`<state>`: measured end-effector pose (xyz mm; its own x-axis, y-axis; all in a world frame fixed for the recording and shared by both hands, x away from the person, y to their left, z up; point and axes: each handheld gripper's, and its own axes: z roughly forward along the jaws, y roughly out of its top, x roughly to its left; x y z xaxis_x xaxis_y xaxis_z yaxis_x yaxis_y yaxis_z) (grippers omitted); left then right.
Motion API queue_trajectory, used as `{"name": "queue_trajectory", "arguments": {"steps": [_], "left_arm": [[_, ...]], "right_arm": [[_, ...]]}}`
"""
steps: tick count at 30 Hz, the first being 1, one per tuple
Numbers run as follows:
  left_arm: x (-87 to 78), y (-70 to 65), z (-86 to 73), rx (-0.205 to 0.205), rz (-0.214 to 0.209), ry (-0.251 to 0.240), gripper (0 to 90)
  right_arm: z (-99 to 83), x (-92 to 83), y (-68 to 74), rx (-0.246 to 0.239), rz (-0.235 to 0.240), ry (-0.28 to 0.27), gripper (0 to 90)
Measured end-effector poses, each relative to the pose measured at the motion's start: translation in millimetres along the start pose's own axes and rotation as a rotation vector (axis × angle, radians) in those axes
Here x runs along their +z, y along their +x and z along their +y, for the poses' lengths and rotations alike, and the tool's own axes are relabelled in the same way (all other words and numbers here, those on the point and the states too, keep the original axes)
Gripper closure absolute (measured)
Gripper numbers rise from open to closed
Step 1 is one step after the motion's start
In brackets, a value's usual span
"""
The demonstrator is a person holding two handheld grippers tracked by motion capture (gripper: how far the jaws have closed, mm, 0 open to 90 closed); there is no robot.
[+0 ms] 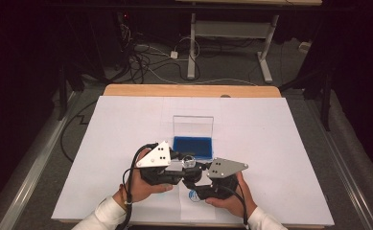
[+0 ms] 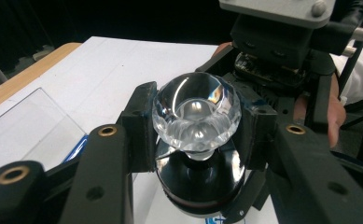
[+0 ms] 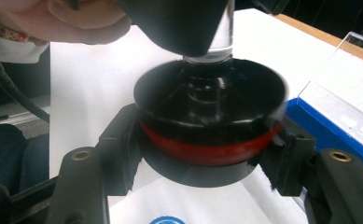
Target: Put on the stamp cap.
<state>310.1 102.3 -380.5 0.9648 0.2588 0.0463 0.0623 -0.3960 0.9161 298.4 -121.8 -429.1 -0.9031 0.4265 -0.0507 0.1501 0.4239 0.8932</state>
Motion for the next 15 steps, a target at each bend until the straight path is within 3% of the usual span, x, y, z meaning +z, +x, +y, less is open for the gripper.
{"name": "queue_trajectory", "arguments": {"steps": [10,15], "left_arm": [[2.6,-0.2,-3.0,-0.010,-0.009,0.004,54.3],[4.3,3.2,-6.4,-0.041,-0.033,-0.001,54.4]], "right_arm": [[0.6,-1.0,1.9,-0.011,-0.007,0.009,38.1],[0.5,-1.3,2.8,-0.023,-0.012,0.022,38.2]]}}
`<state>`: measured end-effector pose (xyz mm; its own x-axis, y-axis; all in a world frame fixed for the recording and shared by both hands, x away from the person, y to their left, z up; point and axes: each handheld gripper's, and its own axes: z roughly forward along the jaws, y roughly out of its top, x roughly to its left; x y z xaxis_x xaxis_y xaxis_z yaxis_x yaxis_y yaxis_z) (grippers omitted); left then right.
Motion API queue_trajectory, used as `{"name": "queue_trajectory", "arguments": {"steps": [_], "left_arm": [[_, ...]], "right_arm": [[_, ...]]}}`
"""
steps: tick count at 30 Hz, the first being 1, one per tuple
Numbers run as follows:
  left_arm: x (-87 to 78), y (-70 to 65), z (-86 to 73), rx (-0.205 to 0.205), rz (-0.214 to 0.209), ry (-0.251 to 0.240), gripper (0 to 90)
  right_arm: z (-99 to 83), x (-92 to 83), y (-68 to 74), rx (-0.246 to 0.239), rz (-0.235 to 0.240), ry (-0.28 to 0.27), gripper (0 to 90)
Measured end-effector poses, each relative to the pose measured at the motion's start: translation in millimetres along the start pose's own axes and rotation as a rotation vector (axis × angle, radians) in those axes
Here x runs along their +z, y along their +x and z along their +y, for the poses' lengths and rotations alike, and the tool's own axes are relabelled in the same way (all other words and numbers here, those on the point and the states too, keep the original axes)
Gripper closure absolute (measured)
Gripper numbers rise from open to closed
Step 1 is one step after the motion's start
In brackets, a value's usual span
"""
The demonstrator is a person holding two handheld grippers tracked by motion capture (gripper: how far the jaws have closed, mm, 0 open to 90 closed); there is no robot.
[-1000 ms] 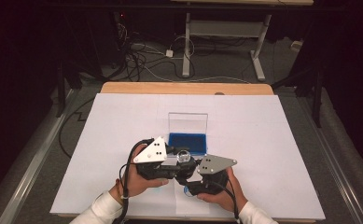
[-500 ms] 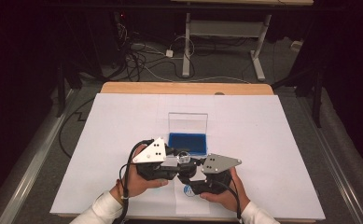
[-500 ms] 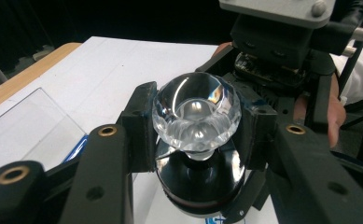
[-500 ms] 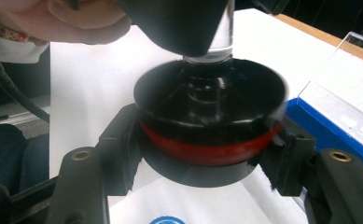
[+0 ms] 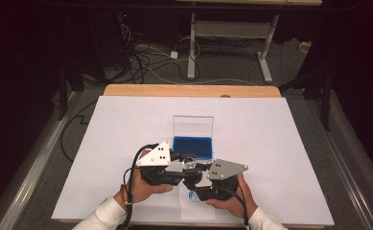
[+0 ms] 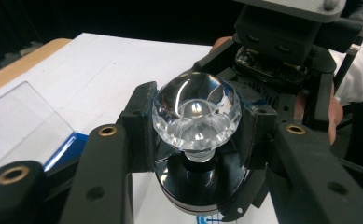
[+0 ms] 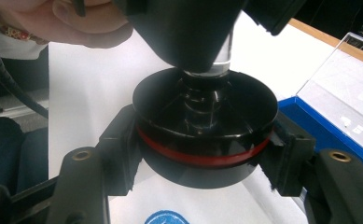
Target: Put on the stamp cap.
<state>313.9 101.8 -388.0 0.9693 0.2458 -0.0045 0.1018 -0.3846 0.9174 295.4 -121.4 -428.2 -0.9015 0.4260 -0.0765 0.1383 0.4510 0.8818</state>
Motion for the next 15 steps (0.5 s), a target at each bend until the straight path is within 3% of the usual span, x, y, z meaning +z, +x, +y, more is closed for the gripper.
{"name": "queue_trajectory", "arguments": {"steps": [7,15], "left_arm": [[1.5,1.3,-2.2,-0.012,-0.010,0.003,54.4],[2.9,-2.7,-2.7,0.010,-0.001,0.012,54.3]], "right_arm": [[-0.3,-0.4,0.5,-0.012,-0.011,0.027,38.3],[0.8,0.0,2.4,-0.018,-0.013,0.044,38.4]]}}
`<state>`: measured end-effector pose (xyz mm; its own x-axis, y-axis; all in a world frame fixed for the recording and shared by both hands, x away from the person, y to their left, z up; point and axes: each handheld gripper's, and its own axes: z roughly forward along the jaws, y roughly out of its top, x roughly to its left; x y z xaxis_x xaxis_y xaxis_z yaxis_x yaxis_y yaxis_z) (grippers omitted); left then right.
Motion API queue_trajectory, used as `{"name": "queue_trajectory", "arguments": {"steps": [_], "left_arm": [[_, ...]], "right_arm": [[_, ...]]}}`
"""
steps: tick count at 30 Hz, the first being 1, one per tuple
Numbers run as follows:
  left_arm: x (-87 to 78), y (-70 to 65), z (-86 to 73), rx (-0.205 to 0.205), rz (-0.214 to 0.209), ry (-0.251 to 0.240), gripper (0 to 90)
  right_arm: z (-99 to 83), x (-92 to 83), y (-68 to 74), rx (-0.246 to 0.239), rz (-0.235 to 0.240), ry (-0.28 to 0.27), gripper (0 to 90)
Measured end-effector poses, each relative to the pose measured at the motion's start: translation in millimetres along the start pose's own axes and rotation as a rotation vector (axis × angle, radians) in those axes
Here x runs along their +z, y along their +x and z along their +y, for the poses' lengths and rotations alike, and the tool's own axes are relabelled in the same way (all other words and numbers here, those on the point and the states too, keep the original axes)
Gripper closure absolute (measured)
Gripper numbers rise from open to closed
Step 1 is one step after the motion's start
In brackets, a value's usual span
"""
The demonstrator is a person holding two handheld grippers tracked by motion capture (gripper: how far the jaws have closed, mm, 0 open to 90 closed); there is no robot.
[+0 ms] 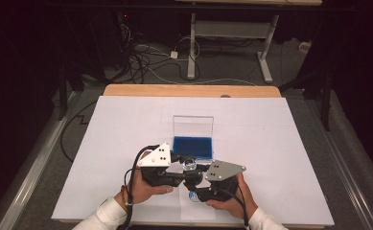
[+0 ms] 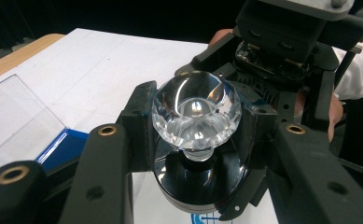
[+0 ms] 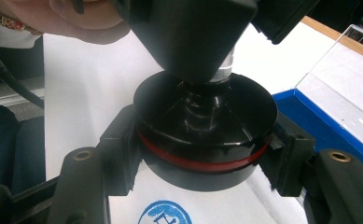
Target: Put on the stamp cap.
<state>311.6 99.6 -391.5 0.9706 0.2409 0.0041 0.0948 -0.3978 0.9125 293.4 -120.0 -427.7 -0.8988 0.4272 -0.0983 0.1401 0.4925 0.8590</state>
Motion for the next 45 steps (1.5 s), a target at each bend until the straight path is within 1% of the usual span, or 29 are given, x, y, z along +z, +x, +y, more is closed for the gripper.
{"name": "queue_trajectory", "arguments": {"steps": [2,4,6,8,11,13,15,18,20,22,23,24,25,27,28,30,31,32,33,35,37,38,39,40,41,42,43,44,45], "left_arm": [[0.6,-1.7,0.6,0.010,0.005,0.003,54.3],[1.2,-3.7,1.4,0.030,0.014,0.018,54.4],[1.7,-5.4,1.4,0.040,0.020,0.023,54.4],[2.7,-8.6,2.7,0.073,0.038,0.052,54.4],[3.6,-9.4,2.5,0.082,0.045,0.060,54.5],[3.6,-9.3,1.8,0.088,0.046,0.063,54.5],[4.6,-12.4,2.2,0.125,0.056,0.077,54.5],[5.7,-14.4,2.5,0.140,0.063,0.085,54.5],[5.1,-14.0,2.4,0.141,0.057,0.089,54.5],[4.1,-12.9,2.2,0.137,0.052,0.086,54.5],[4.3,-12.5,1.9,0.137,0.045,0.090,54.5],[4.8,-13.0,1.4,0.144,0.048,0.092,54.5],[5.3,-13.7,1.2,0.149,0.049,0.093,54.5],[6.6,-14.4,1.0,0.155,0.046,0.102,54.5],[6.8,-14.6,1.1,0.159,0.047,0.105,54.5],[7.3,-15.1,0.8,0.164,0.047,0.108,54.5],[7.5,-15.6,0.7,0.170,0.046,0.111,54.5],[7.8,-16.3,0.8,0.181,0.046,0.116,54.5],[7.9,-16.3,0.8,0.175,0.048,0.115,54.5],[9.6,-17.2,1.6,0.188,0.055,0.136,54.5],[11.4,-19.2,2.3,0.197,0.057,0.143,54.4],[12.4,-20.7,2.8,0.217,0.064,0.156,54.4],[13.1,-22.0,3.5,0.226,0.068,0.164,54.4],[14.2,-23.0,3.5,0.228,0.060,0.170,54.4],[14.2,-22.7,3.1,0.227,0.055,0.166,54.4],[13.8,-21.5,2.3,0.214,0.051,0.156,54.4],[14.1,-21.1,1.9,0.219,0.051,0.163,54.3],[14.3,-21.1,1.3,0.218,0.056,0.168,54.3],[13.7,-19.6,0.6,0.204,0.051,0.159,54.3]], "right_arm": [[0.1,0.2,0.5,-0.003,-0.006,0.005,38.4],[0.2,0.3,1.1,-0.009,-0.007,0.009,38.4],[0.4,0.4,1.5,-0.015,-0.008,0.019,38.4],[0.1,1.0,3.0,-0.018,-0.016,0.030,38.5],[-0.6,2.1,3.5,-0.014,-0.014,0.034,38.4],[-1.0,2.4,3.3,-0.021,-0.016,0.038,38.5],[-1.4,3.1,3.5,-0.020,-0.013,0.042,38.4],[-1.6,4.4,4.2,-0.011,-0.002,0.045,38.4],[-2.2,4.6,4.4,-0.005,0.002,0.040,38.4],[-2.1,4.3,4.3,-0.011,0.000,0.043,38.4],[-2.4,4.1,4.4,-0.001,0.003,0.038,38.4],[-2.6,4.5,3.8,0.005,0.012,0.042,38.4],[-3.0,4.9,4.2,-0.003,0.003,0.047,38.4],[-3.6,6.1,4.5,0.013,0.018,0.048,38.4],[-4.0,6.4,5.1,0.006,0.008,0.050,38.4],[-4.2,6.7,5.1,0.010,0.013,0.054,38.4],[-4.4,6.8,5.4,0.007,0.006,0.054,38.4],[-4.4,7.1,5.3,0.010,0.012,0.056,38.4],[-4.5,7.4,5.7,0.005,0.010,0.060,38.4],[-5.0,7.7,5.7,0.002,0.003,0.067,38.4],[-6.0,8.2,5.5,0.006,0.004,0.062,38.4],[-5.4,8.4,6.0,0.002,0.007,0.072,38.4],[-5.6,9.0,6.4,-0.005,0.002,0.074,38.4],[-6.0,9.4,7.0,0.004,0.004,0.072,38.4],[-5.6,10.4,7.4,0.000,0.012,0.076,38.4],[-5.5,10.8,7.8,-0.002,0.009,0.074,38.4],[-5.3,10.8,7.1,0.001,0.014,0.070,38.4],[-5.6,11.0,7.4,0.000,0.010,0.081,38.4],[-6.5,11.7,7.6,-0.007,-0.002,0.081,38.4]]}}
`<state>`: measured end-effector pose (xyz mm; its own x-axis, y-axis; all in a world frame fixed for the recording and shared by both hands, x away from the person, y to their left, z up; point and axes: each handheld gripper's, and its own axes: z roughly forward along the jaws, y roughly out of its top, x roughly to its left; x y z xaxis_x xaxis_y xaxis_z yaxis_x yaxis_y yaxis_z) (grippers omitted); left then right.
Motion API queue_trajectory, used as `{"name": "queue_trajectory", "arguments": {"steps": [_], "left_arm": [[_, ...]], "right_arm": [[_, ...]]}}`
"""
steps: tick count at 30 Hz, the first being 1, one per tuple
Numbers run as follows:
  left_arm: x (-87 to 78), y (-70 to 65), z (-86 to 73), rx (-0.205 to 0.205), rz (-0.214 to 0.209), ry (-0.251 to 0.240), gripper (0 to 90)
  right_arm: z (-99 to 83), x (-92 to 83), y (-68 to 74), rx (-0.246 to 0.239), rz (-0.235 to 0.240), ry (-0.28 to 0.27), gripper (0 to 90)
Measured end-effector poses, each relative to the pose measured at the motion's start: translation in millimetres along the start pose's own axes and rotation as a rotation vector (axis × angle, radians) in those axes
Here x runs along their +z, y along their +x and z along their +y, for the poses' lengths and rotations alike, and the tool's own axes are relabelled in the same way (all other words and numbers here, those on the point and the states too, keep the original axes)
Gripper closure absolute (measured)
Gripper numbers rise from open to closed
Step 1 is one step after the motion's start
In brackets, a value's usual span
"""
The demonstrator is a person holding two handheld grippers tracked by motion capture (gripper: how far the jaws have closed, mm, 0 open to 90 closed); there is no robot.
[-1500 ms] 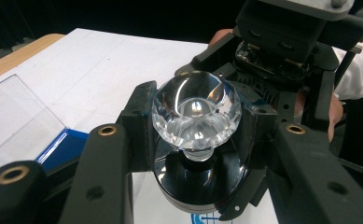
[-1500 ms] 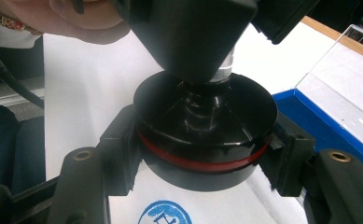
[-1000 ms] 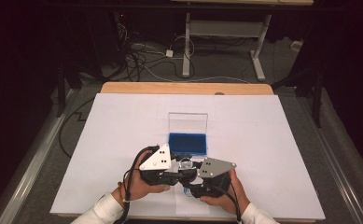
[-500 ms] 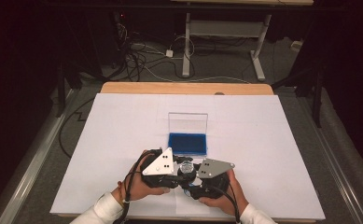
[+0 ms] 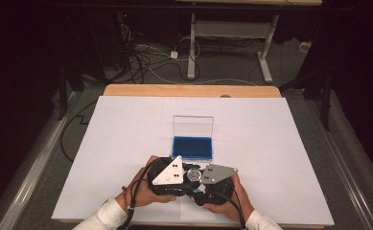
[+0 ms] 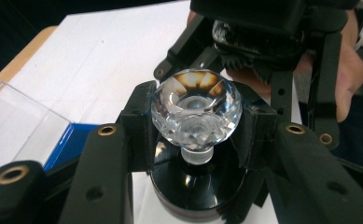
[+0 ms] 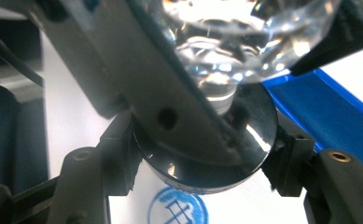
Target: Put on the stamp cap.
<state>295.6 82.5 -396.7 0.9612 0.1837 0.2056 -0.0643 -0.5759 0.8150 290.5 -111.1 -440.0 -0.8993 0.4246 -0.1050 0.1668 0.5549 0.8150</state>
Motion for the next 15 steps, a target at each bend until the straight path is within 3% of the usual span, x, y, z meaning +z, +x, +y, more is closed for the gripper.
{"name": "queue_trajectory", "arguments": {"steps": [4,6,15], "left_arm": [[-7.1,12.1,-3.5,-0.080,-0.038,-0.056,54.3],[-8.8,14.8,-5.0,-0.097,-0.044,-0.061,54.3],[-6.5,14.9,-6.3,-0.112,-0.039,-0.068,53.7]], "right_arm": [[0.8,-4.7,-2.2,-0.002,-0.017,-0.025,38.4],[1.3,-7.6,-3.1,-0.022,-0.031,-0.031,38.3],[-1.4,-7.7,-2.8,-0.023,-0.043,-0.032,38.2]]}}
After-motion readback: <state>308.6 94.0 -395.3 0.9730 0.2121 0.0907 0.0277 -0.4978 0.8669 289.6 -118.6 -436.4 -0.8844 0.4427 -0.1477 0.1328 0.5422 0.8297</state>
